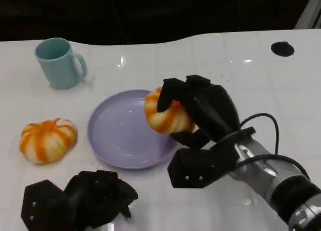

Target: Grasp the bread from the table and place it into the plate.

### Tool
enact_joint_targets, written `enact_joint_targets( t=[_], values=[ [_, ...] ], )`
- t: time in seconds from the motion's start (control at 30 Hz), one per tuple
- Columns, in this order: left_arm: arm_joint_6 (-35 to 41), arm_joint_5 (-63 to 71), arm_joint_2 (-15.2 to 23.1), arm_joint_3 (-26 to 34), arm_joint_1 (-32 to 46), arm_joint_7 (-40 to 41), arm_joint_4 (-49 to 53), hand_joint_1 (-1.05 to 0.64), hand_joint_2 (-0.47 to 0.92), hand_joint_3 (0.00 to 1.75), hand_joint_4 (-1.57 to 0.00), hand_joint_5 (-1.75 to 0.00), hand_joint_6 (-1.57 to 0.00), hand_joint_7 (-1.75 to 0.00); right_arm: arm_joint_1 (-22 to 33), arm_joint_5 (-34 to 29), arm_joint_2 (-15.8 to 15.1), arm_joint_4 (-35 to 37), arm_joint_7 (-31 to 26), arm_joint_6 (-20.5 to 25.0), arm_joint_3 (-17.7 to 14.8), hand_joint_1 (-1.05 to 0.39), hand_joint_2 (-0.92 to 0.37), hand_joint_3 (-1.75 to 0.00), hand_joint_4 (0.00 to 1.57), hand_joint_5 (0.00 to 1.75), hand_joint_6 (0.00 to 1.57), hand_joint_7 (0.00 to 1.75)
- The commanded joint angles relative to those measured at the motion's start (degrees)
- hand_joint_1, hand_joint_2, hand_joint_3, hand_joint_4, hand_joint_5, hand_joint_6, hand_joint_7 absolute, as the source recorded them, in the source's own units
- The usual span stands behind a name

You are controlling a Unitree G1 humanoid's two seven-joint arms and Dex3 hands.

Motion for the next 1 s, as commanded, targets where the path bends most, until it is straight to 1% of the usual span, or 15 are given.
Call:
enact_joint_targets(
  t=[0.03, 0.1, 0.17, 0.2, 0.23, 0.27, 0.3, 0.33, 0.37, 0.43, 0.53, 0.57, 0.67, 0.83, 1.0],
  values=[
    [0.4, 0.4, 0.9, -0.2, 0.4, 0.0, 0.6, -1.05, 0.63, 0.25, -0.9, -1.52, -1.47, -0.5, -2.4, 1.9, 2.3, 3.8, 0.0, -1.8, -0.2, -0.07, -0.27, -1.38, 0.92, 1.75, 0.76, 1.67],
    [0.4, 0.4, 0.9, -0.2, 0.5, 0.0, 0.6, -1.05, 0.63, 0.25, -0.9, -1.51, -1.47, -0.5, -3.0, 2.5, 3.4, 5.5, 0.5, -1.9, -0.3, -0.07, -0.29, -1.35, 0.9, 1.75, 0.77, 1.63],
    [0.1, 0.3, 0.9, -0.3, 0.5, -0.2, 0.7, -1.04, 0.63, 0.25, -0.9, -1.51, -1.47, -0.5, -3.4, 3.2, 4.2, 6.7, 1.1, -2.3, -0.4, -0.08, -0.32, -1.32, 0.85, 1.74, 0.8, 1.52],
    [0.0, 0.4, 0.9, -0.4, 0.5, -0.3, 0.7, -1.04, 0.63, 0.26, -0.9, -1.51, -1.47, -0.5, -3.5, 3.6, 4.3, 7.1, 1.8, -2.5, -0.6, -0.07, -0.32, -1.3, 0.85, 1.68, 0.82, 1.4],
    [0.2, 0.3, 0.9, -0.4, 0.6, -0.2, 0.6, -1.05, 0.63, 0.26, -0.9, -1.52, -1.46, -0.5, -3.6, 4.4, 4.5, 7.2, 3.7, -2.2, -0.8, -0.08, -0.36, -1.22, 0.8, 1.52, 0.81, 1.17],
    [0.4, 0.2, 0.8, -0.5, 0.6, -0.2, 0.5, -1.05, 0.63, 0.26, -0.9, -1.52, -1.46, -0.5, -3.6, 4.9, 4.6, 7.2, 5.4, -2.0, -1.0, -0.1, -0.43, -1.09, 0.76, 1.38, 0.8, 0.97],
    [0.5, 0.2, 0.8, -0.5, 0.7, -0.1, 0.4, -1.05, 0.62, 0.26, -0.9, -1.52, -1.47, -0.5, -3.6, 5.2, 4.6, 7.3, 6.9, -1.9, -0.9, -0.11, -0.48, -0.99, 0.71, 1.27, 0.79, 0.8],
    [0.5, 0.2, 0.8, -0.6, 0.7, -0.1, 0.3, -1.05, 0.62, 0.26, -0.89, -1.52, -1.47, -0.49, -3.6, 5.4, 4.5, 7.2, 7.8, -1.9, -0.8, -0.14, -0.52, -0.85, 0.57, 0.96, 0.69, 0.54],
    [0.3, 0.2, 0.7, -0.6, 0.7, -0.1, 0.4, -1.05, 0.62, 0.26, -0.89, -1.52, -1.47, -0.49, -3.6, 5.3, 4.2, 7.1, 9.1, -1.7, -0.5, -0.16, -0.55, -0.76, 0.58, 0.76, 0.69, 0.38],
    [0.2, 0.0, 0.7, -0.7, 0.8, -0.2, 0.4, -1.05, 0.62, 0.26, -0.9, -1.52, -1.47, -0.49, -3.6, 4.9, 3.6, 6.7, 11.2, -1.2, 0.2, -0.24, -0.63, -0.59, 0.31, 0.42, 0.49, 0.1],
    [0.1, -0.1, 0.7, -0.7, 0.9, -0.3, 0.4, -1.05, 0.62, 0.26, -0.9, -1.52, -1.47, -0.48, -3.4, 4.5, 3.2, 5.8, 13.5, -0.1, 0.8, -0.4, -0.87, -0.19, 0.05, 0.34, 0.26, 0.02],
    [0.0, 0.0, 0.7, -0.7, 0.9, -0.3, 0.3, -1.05, 0.62, 0.26, -0.9, -1.52, -1.47, -0.48, -3.3, 4.4, 3.0, 5.2, 14.4, 0.4, 0.9, -0.43, -0.89, -0.15, 0.03, 0.3, 0.23, 0.01],
    [0.2, 0.0, 0.7, -0.8, 1.0, -0.2, -0.1, -1.05, 0.62, 0.26, -0.9, -1.52, -1.47, -0.48, -2.8, 4.4, 2.7, 3.6, 16.1, 1.4, 1.3, -0.51, -0.92, -0.13, 0.0, 0.19, 0.17, 0.01],
    [0.2, 0.5, 0.7, -1.0, 1.1, 0.3, -0.4, -1.05, 0.62, 0.27, -0.9, -1.51, -1.48, -0.47, -1.7, 4.7, 2.1, 0.7, 19.7, 3.5, 1.8, -0.57, -0.92, -0.16, 0.0, 0.06, 0.11, 0.0],
    [0.2, 0.5, 0.7, -1.1, 1.0, 0.3, -0.3, -1.05, 0.62, 0.27, -0.91, -1.51, -1.48, -0.47, 0.4, 5.5, 0.1, -3.3, 22.2, 2.8, 1.4, -0.61, -0.92, -0.18, 0.0, 0.04, 0.1, 0.0]
  ],
)
